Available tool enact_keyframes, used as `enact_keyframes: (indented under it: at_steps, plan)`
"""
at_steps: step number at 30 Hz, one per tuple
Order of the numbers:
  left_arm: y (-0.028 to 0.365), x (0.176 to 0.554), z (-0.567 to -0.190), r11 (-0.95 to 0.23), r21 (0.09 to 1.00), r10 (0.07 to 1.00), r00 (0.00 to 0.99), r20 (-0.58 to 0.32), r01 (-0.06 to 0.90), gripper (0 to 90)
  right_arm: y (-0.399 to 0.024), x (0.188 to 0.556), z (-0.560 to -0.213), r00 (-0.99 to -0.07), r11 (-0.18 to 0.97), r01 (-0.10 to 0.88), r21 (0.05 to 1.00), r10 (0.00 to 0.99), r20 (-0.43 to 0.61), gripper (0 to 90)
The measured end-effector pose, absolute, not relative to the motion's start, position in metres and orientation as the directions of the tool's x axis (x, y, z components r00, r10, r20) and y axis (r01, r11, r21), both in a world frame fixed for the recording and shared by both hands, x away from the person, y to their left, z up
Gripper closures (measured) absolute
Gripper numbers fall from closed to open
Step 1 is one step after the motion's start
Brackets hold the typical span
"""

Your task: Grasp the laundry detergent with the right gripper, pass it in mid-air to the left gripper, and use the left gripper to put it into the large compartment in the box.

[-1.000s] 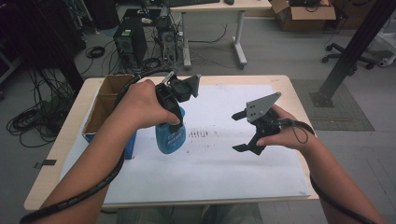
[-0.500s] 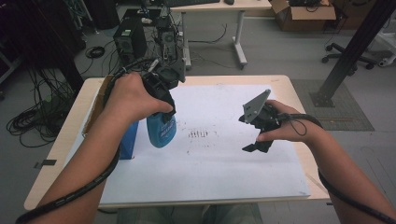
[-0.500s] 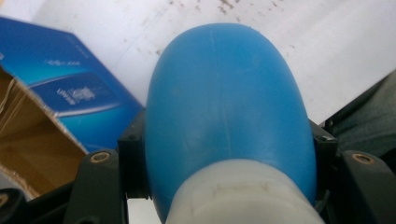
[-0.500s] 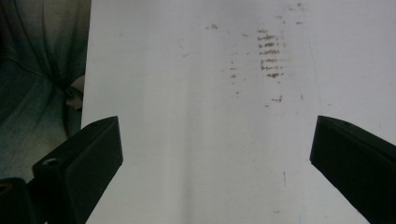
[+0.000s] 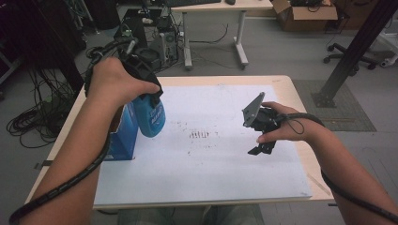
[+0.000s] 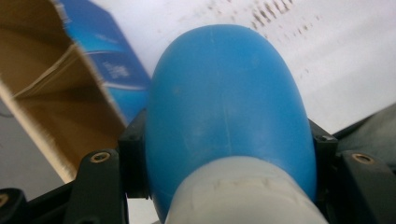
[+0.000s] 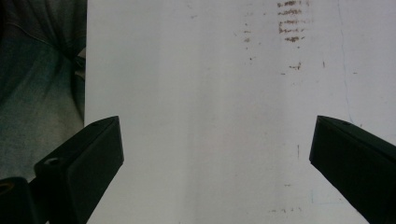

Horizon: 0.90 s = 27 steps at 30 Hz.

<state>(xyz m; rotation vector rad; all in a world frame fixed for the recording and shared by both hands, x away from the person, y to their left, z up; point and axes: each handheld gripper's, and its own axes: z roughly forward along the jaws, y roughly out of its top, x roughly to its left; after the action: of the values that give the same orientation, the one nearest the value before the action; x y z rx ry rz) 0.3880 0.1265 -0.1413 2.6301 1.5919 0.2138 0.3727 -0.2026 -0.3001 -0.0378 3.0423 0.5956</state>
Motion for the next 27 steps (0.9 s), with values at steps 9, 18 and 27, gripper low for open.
enact_keyframes:
  at_steps: [9, 18, 27]
  plan:
    - [0.157, 0.395, -0.11, -0.365, 0.126, 0.93, 0.353, 0.105, 0.922, 37.8, -0.202, 0.378, -0.303, -1.0, 0.939, -0.027, 0.344, -0.021, -0.022, 3.1]
    - [0.18, 0.399, -0.092, -0.289, 0.113, 0.955, 0.279, 0.095, 0.951, 37.7, -0.199, 0.38, -0.306, -1.0, 0.943, -0.024, 0.332, -0.023, -0.008, 3.1]
    - [0.207, 0.403, -0.08, -0.211, 0.118, 0.975, 0.201, 0.093, 0.97, 37.8, -0.199, 0.38, -0.306, -1.0, 0.945, -0.021, 0.325, -0.023, 0.002, 3.0]
